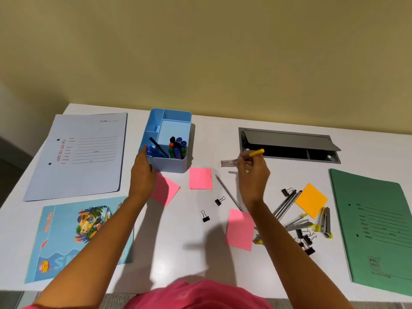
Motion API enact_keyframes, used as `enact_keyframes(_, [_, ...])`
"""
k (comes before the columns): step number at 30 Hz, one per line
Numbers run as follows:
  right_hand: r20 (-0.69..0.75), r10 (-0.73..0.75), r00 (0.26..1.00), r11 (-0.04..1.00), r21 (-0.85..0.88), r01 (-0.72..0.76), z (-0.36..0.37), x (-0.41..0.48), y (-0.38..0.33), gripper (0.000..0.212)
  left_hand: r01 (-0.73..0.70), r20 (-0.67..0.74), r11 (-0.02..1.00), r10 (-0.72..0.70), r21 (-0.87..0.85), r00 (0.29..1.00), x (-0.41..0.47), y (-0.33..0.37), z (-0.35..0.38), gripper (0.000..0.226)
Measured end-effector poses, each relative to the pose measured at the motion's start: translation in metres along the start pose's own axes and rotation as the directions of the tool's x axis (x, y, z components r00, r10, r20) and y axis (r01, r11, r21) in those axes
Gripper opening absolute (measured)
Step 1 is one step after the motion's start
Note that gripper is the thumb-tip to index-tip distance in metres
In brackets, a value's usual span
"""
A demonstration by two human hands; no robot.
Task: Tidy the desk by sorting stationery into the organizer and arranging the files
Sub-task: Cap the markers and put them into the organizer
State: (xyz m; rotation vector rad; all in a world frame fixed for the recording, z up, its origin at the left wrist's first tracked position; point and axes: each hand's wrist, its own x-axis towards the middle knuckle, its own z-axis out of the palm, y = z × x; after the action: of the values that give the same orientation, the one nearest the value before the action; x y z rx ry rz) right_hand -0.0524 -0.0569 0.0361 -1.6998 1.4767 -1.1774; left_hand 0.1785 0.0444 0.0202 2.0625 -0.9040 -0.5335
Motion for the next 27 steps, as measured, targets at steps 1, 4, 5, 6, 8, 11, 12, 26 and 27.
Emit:
enact_keyframes(1, [0.031, -0.033, 0.999, 0.998, 0.055, 0.031, 0.011, 0.0, -0.013, 0.005, 0.007, 0.008, 1.0, -0.007, -0.01, 1.0, 0.001, -0.001, 0.0, 0.062])
enact_keyframes(4, [0.118, -0.147, 0.982, 0.981, 0.141, 0.13, 0.044, 0.0, -0.05, 0.016, 0.027, 0.024, 0.999, -0.026, -0.02, 0.999, 0.002, -0.001, 0.0, 0.063])
enact_keyframes(5, [0.147, -0.187, 0.971, 0.974, 0.156, 0.164, 0.054, 0.001, -0.062, 0.02, 0.026, 0.027, 0.999, -0.026, -0.018, 0.999, 0.002, 0.0, 0.001, 0.063])
enact_keyframes(6, [0.173, -0.226, 0.959, 0.966, 0.166, 0.198, 0.063, 0.002, -0.073, 0.022, 0.029, 0.027, 0.999, -0.028, -0.017, 0.999, 0.002, 0.0, 0.001, 0.063])
enact_keyframes(8, [0.227, -0.305, 0.925, 0.947, 0.171, 0.271, 0.081, 0.005, -0.089, 0.019, 0.034, 0.027, 0.999, -0.033, -0.026, 0.999, 0.002, 0.0, 0.003, 0.065])
enact_keyframes(11, [0.356, -0.372, 0.857, 0.928, 0.14, 0.344, 0.106, 0.007, -0.1, 0.017, 0.042, 0.03, 0.998, -0.041, -0.048, 0.999, 0.003, -0.002, 0.006, 0.065])
enact_keyframes(12, [0.392, -0.382, 0.837, 0.922, 0.097, 0.375, 0.115, 0.007, -0.1, 0.018, 0.048, 0.03, 0.997, -0.046, -0.062, 0.998, 0.004, -0.004, 0.007, 0.063])
enact_keyframes(26, [0.587, -0.362, 0.724, 0.716, -0.322, 0.619, 0.16, 0.014, -0.083, 0.02, 0.111, 0.026, 0.985, -0.108, -0.135, 0.994, 0.014, -0.022, 0.026, 0.066])
enact_keyframes(27, [0.592, -0.358, 0.722, 0.721, -0.317, 0.616, 0.16, 0.015, -0.082, 0.022, 0.109, 0.024, 0.987, -0.107, -0.122, 0.994, 0.016, -0.025, 0.028, 0.068])
